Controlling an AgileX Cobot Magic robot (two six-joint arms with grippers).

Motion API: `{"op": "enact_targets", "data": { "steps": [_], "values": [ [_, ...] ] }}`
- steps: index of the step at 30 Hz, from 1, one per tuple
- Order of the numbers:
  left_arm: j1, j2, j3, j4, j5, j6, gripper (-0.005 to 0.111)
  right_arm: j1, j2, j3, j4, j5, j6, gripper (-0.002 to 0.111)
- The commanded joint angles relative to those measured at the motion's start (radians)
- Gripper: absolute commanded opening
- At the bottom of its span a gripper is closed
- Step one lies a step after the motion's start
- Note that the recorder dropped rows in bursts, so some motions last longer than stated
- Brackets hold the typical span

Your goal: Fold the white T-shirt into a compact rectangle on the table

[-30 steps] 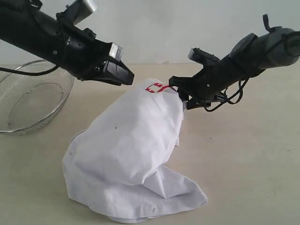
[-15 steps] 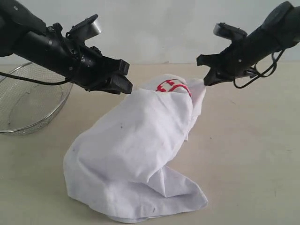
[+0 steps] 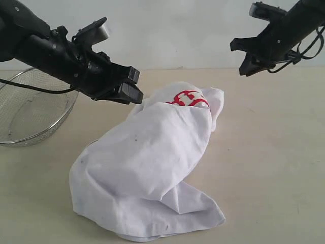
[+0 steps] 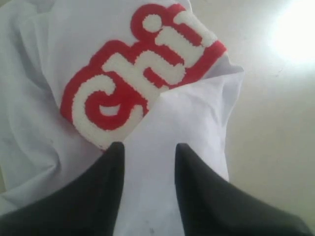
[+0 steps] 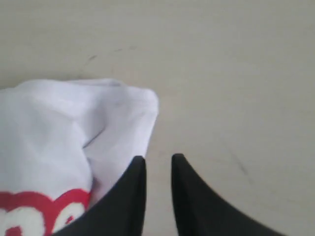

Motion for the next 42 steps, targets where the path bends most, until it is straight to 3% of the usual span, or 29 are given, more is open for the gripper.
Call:
{"op": "enact_targets", "data": {
  "steps": [1, 3, 9, 16, 18, 21, 26, 32, 42],
  "values": [
    [-0.004, -0.01, -0.001, 0.0, 0.045, -0.01, 0.033, 0.005, 0.045, -0.004, 0.109, 0.069, -0.045, 0.058],
    [-0.004, -0.015, -0.001, 0.0, 0.054, -0.01, 0.033, 0.014, 0.067, -0.004, 0.107, 0.084, -0.045, 0.073],
    [-0.004, -0.018, -0.001, 0.006, 0.076, -0.01, 0.033, 0.06, 0.14, -0.004, 0.111, 0.089, -0.043, 0.051],
    [-0.004, -0.018, -0.001, 0.006, 0.065, -0.01, 0.033, 0.101, 0.18, -0.004, 0.113, 0.083, -0.045, 0.05],
    [-0.004, -0.018, -0.001, 0.006, 0.065, -0.01, 0.033, 0.106, 0.182, -0.004, 0.107, 0.083, -0.047, 0.035],
    [-0.004, -0.018, -0.001, 0.006, 0.068, -0.01, 0.033, 0.101, 0.169, -0.006, 0.083, 0.062, -0.051, 0.0],
    [-0.004, -0.018, -0.001, 0.006, 0.068, -0.01, 0.033, 0.068, 0.139, -0.067, 0.021, 0.074, -0.038, 0.0],
    [-0.004, -0.018, -0.001, 0.006, 0.069, -0.021, 0.033, 0.037, 0.141, -0.279, -0.21, 0.149, 0.095, 0.0],
    [-0.004, -0.018, -0.001, 0.006, 0.072, -0.059, 0.033, 0.022, 0.145, -0.377, -0.164, 0.09, 0.114, 0.003]
  ]
}}
